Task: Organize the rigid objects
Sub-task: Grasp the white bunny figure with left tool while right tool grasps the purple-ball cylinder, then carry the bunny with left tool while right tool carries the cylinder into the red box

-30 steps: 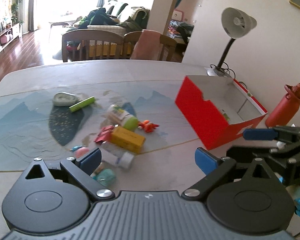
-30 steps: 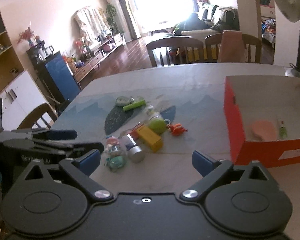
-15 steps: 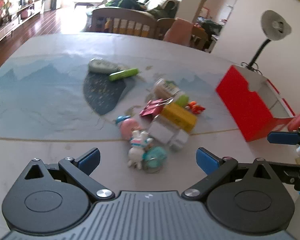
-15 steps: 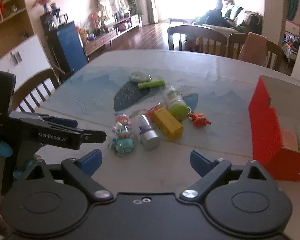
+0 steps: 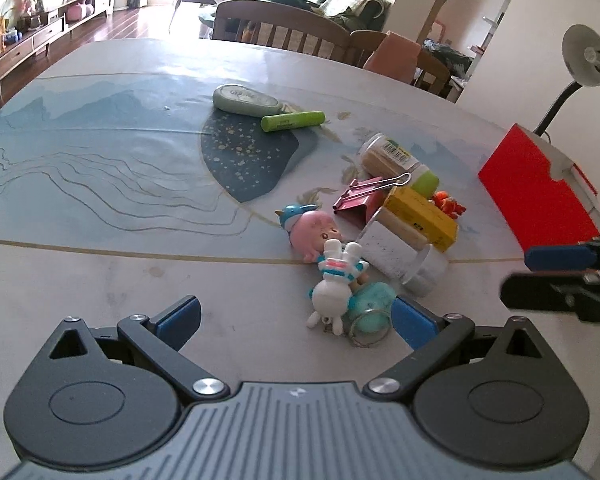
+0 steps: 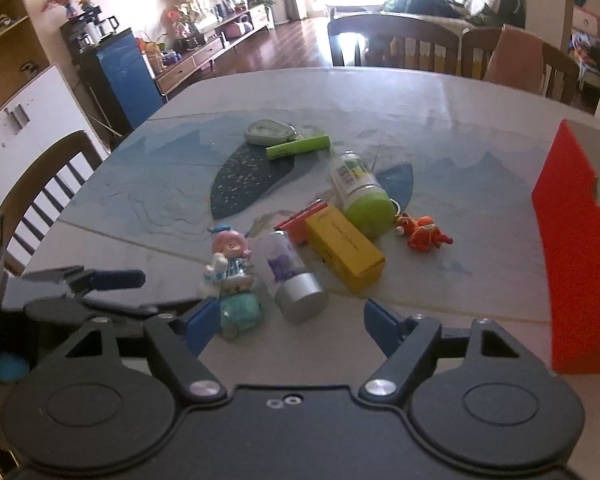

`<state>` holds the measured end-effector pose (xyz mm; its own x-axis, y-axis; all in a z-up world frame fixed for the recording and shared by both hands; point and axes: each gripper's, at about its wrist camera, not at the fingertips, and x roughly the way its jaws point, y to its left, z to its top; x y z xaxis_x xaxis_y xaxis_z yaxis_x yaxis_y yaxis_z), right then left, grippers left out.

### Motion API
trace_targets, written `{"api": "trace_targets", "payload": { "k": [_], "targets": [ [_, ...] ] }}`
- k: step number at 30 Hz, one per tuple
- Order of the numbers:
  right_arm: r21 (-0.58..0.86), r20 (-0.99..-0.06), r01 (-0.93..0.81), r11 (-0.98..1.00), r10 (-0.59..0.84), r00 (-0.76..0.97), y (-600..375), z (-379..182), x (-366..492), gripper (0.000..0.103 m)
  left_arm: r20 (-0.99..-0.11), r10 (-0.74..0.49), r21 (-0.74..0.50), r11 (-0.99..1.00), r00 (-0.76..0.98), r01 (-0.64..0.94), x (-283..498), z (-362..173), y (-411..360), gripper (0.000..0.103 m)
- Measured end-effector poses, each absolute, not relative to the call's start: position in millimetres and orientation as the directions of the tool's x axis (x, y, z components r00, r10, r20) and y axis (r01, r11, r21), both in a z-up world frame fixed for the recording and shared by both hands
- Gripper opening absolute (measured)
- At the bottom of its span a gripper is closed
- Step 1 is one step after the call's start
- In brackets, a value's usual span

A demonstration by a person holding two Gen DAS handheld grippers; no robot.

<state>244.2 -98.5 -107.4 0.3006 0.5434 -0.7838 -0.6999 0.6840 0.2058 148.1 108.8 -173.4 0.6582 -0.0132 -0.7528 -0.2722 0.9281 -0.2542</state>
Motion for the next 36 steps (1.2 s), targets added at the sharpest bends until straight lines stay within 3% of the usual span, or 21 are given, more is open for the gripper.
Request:
{"api": "trace_targets", "payload": {
  "k": [8,17,19,25,31,36],
  "targets": [
    [0.242,-0.807,-0.661,0.711,0.525,0.27,-72.8,-128.2,263.5,0.067,-0.745,-0.023,-0.271,0.924,0.667,-0.271,159.7,-183.3,112.1,0.098],
    [0.254,-0.821,-0.657,0.71,0.517,0.242,-56.1,-141.7,273.3,0.056,-0.729,-0.069,-0.303,0.924,0.681,-0.231,168.5,-185.8,111.0,0.074],
    [0.25,-0.823,-0.66,0.709,0.515,0.241,-53.8,-142.9,274.4,0.054,-0.726,-0.08,-0.303,0.929,0.683,-0.214,169.0,-185.6,109.0,0.062],
    [0.253,-0.832,-0.662,0.705,0.508,0.223,-49.5,-149.3,275.9,0.042,-0.71,-0.123,-0.326,0.93,0.693,-0.169,167.7,-183.3,104.1,0.037],
    [0.256,-0.831,-0.655,0.711,0.508,0.227,-51.4,-150.7,273.0,0.04,-0.713,-0.112,-0.319,0.931,0.693,-0.177,168.4,-181.6,101.4,0.028],
    [0.28,-0.819,-0.641,0.715,0.526,0.228,-59.4,-142.4,269.1,0.04,-0.722,-0.111,-0.323,0.927,0.683,-0.19,169.3,-180.4,101.6,0.027]
  ]
}}
